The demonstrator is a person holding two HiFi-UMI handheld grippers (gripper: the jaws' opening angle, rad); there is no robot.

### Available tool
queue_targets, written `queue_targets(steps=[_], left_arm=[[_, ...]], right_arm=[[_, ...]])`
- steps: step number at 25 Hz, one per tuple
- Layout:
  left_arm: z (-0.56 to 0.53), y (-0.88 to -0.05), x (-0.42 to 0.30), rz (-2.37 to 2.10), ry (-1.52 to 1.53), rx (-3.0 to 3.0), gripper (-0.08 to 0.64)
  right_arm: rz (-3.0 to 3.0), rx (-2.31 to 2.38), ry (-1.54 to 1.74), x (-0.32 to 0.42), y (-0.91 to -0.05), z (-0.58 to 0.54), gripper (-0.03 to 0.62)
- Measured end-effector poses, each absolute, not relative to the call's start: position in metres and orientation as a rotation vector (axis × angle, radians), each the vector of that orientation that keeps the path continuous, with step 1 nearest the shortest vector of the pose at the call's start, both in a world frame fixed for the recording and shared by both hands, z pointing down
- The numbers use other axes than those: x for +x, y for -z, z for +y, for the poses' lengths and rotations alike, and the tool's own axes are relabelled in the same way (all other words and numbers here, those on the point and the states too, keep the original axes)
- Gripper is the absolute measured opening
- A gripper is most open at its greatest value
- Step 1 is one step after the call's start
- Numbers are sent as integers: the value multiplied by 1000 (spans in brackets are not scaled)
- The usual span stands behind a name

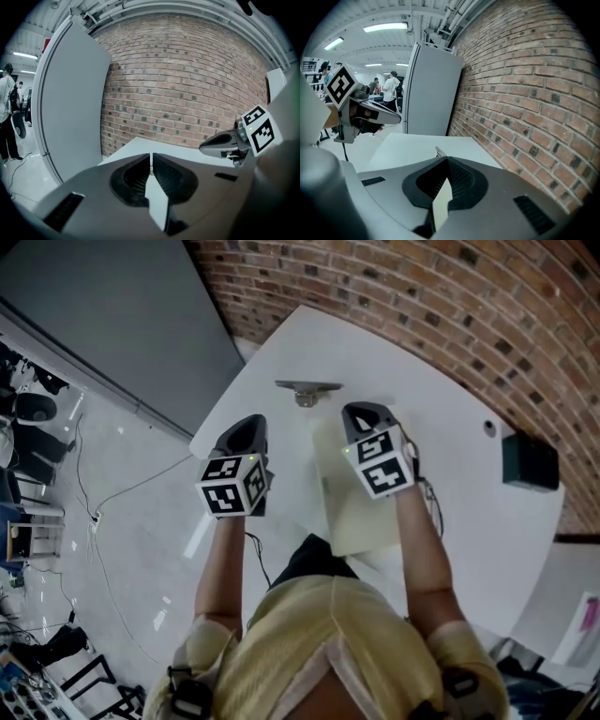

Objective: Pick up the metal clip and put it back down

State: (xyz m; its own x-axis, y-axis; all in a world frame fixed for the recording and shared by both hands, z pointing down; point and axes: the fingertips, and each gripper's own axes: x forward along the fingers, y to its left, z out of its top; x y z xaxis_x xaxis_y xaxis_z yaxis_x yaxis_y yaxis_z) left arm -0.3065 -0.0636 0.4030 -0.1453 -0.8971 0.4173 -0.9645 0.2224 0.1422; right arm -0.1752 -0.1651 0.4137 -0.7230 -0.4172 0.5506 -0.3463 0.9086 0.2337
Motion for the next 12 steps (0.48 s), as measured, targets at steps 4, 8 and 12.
queue_targets(steps=[4, 8, 12], left_arm=[[-55, -399, -304, -2096, -215, 1716, 17], [-48, -398, -302, -2104, -213, 1708, 17], [-43, -397, -302, -2111, -213, 1705, 17]], right_arm=[[-2468, 565, 99, -172, -409, -159, 3], [-2492, 581, 50, -167, -407, -155, 3], [-2517, 600, 0, -165, -404, -153, 3]])
